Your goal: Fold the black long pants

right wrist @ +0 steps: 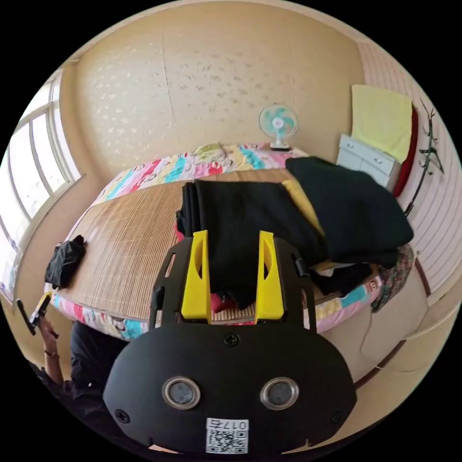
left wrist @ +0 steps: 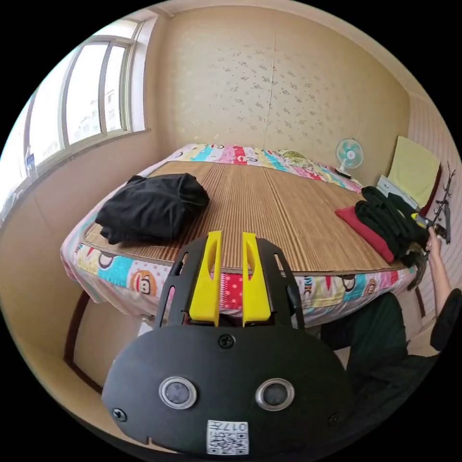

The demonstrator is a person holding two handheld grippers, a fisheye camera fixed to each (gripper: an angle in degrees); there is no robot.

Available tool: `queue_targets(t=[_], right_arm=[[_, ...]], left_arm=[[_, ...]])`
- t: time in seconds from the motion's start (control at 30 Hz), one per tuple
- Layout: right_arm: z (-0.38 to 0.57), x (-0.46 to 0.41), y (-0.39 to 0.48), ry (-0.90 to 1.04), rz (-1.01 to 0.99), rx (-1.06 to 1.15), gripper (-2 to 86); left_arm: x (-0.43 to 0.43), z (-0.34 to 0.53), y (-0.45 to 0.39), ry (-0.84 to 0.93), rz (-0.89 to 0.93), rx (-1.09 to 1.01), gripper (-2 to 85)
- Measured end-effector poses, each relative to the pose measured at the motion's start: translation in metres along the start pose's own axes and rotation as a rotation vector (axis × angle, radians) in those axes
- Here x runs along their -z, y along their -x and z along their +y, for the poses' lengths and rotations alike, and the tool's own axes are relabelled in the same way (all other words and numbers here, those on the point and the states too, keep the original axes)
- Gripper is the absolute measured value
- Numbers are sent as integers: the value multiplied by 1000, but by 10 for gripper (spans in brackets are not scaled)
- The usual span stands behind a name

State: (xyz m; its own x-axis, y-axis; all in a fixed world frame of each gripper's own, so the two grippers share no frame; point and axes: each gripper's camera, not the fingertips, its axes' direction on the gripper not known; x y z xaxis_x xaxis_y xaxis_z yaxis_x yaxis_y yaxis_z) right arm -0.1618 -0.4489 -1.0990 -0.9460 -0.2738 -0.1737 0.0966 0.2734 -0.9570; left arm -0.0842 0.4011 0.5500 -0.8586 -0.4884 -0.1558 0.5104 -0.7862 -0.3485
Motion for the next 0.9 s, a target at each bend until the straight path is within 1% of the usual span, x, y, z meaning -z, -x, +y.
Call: queue_targets(t=[0.03, 0.07, 0.1, 0.13, 0.17, 0.2, 0.23, 0.27, 0.3, 0.37, 0.4, 0.47, 0.5, 0.57, 0.6, 0.63, 0.67, 0.7, 0.73, 0.77, 0.8, 0.87, 0.9], right_arm=[[7, -22, -1, 119, -116, -14, 160], [18, -34, 8, 137, -153, 6, 162], [24, -34, 16, 122, -115, 21, 153], [33, -32, 34, 86, 26, 41, 135], [32, -33, 52, 94, 116, 56, 96], [29, -31, 59, 93, 132, 51, 77], [18, -23, 72, 59, 162, 18, 59], [3, -12, 83, 8, 146, 1, 46], [-7, -6, 88, -23, 115, 0, 42], [-55, 14, 110, -99, -58, 15, 31], [-68, 20, 119, -116, -96, 34, 29], [-114, 49, 172, -200, -174, 182, 24], [-122, 57, 187, -223, -192, 230, 24], [-141, 85, 238, -288, -363, 387, 23], [-143, 88, 248, -291, -419, 416, 23], [-144, 91, 267, -272, -529, 470, 24], [-142, 84, 287, -200, -633, 522, 25], [-140, 77, 298, -142, -679, 550, 26], [-130, 55, 323, 8, -754, 602, 28], [-111, 26, 348, 161, -785, 640, 30], [-98, 11, 361, 230, -778, 660, 31], [-29, -56, 407, 469, -636, 743, 36], [-8, -72, 417, 529, -589, 768, 37]], left_arm=[[-11, 4, -4, 14, 114, 51, 76], [-17, 7, -6, 21, 166, 73, 77], [-27, 14, -11, 36, 258, 108, 78], [-36, 22, -15, 50, 328, 129, 79], [-39, 26, -18, 57, 358, 133, 79], [-43, 33, -23, 73, 402, 125, 78], [-46, 37, -27, 90, 431, 98, 78], [-46, 39, -28, 98, 442, 79, 78], [-46, 42, -29, 103, 452, 40, 78], [-42, 45, -24, 92, 454, 2, 70], [-39, 47, -16, 77, 466, 0, 66], [-37, 49, 0, 54, 504, 25, 64], [-36, 51, 12, 43, 531, 49, 63], [-36, 54, 30, 33, 560, 84, 63], [-37, 56, 40, 28, 569, 96, 63], [-38, 59, 49, 28, 569, 103, 63], [-39, 60, 54, 29, 566, 105, 63], [-42, 63, 62, 37, 561, 110, 63], [-47, 65, 71, 50, 566, 117, 63], [-50, 66, 75, 60, 574, 124, 63], [-58, 69, 84, 78, 603, 137, 63], [-70, 72, 96, 105, 659, 156, 63], [-78, 75, 102, 122, 691, 167, 64]])
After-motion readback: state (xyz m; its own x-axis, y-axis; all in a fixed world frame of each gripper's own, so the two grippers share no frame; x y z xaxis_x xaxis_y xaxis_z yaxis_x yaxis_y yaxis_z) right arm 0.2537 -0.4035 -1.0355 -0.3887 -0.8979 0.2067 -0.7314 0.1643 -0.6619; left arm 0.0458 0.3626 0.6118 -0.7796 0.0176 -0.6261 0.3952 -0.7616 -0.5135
